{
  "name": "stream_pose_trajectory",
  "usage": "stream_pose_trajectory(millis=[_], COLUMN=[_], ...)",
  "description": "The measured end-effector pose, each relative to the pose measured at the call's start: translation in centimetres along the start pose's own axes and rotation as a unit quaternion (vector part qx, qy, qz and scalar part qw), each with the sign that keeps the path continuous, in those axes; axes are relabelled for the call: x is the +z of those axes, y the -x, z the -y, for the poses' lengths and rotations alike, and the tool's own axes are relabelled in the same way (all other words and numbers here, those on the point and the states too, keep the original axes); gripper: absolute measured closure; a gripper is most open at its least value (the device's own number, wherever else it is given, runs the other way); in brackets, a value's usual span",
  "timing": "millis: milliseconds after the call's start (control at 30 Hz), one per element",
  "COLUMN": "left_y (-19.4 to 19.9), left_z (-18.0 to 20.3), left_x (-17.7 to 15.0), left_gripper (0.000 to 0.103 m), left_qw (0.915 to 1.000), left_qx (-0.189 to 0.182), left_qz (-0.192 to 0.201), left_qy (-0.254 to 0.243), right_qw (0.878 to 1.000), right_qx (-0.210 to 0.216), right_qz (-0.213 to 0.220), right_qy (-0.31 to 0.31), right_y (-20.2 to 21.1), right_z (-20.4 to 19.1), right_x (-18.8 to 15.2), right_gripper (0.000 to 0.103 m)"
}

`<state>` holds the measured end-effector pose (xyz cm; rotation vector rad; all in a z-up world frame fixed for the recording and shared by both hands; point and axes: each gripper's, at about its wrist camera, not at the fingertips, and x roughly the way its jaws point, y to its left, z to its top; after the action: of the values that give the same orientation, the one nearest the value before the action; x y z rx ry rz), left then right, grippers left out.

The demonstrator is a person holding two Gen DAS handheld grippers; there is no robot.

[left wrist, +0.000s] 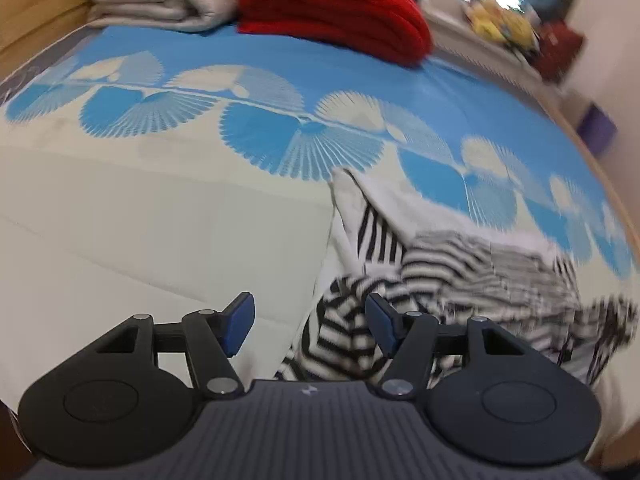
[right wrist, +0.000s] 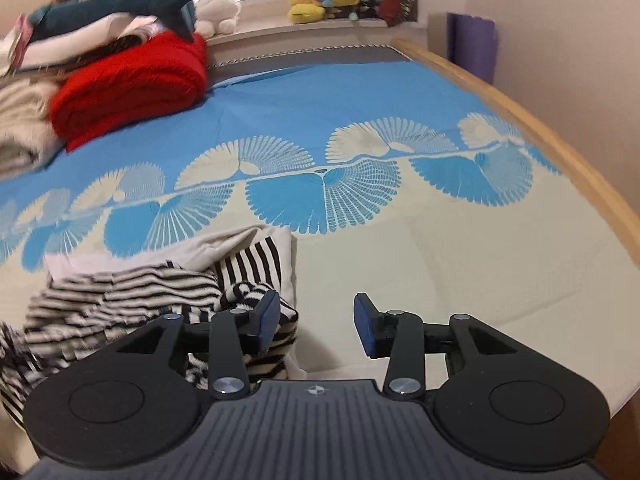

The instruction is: Fold small clothes

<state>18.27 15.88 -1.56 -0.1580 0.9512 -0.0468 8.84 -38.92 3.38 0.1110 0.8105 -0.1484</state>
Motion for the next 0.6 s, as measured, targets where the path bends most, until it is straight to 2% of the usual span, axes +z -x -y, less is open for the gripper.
stream_pose_trajectory(millis=[133, 233, 300, 367, 433, 533, 600], left_y=[-0.2, -0.4, -0.9, -1.5, -1.8, -2.6, -3.5], left_z=[0.0, 0.3, 1.3, 2.8, 4.3, 5.2, 5.7], left_x=[-0.9, -2.0, -3.3, -4.8, -5.7, -5.3, -5.0], left_gripper=[0.035, 0.028, 0.023, 0.023, 0.022, 0.021, 0.021], left_qw=[0.9983, 0.9942, 0.986, 0.9711, 0.9555, 0.947, 0.9369], left_qx=[0.004, -0.001, -0.001, 0.001, 0.007, 0.007, 0.016], left_qz=[-0.024, -0.043, -0.066, -0.081, -0.071, -0.048, -0.027], left_qy=[-0.053, -0.099, -0.153, -0.224, -0.286, -0.317, -0.348], right_qw=[0.999, 0.996, 0.994, 0.99, 0.983, 0.975, 0.97], right_qx=[0.016, 0.014, 0.014, 0.014, 0.013, 0.009, 0.002], right_qz=[-0.019, -0.027, -0.038, -0.055, -0.059, -0.034, -0.017], right_qy=[0.04, 0.083, 0.102, 0.132, 0.173, 0.221, 0.241], right_y=[-0.4, -1.0, -1.8, -2.9, -3.8, -4.5, -5.0], right_z=[-0.6, -1.3, -1.7, -2.4, -3.5, -5.0, -5.6], right_x=[-0.8, -1.6, -2.6, -3.9, -4.7, -5.2, -5.2], right_gripper=[0.056, 0.054, 0.053, 0.053, 0.053, 0.051, 0.049])
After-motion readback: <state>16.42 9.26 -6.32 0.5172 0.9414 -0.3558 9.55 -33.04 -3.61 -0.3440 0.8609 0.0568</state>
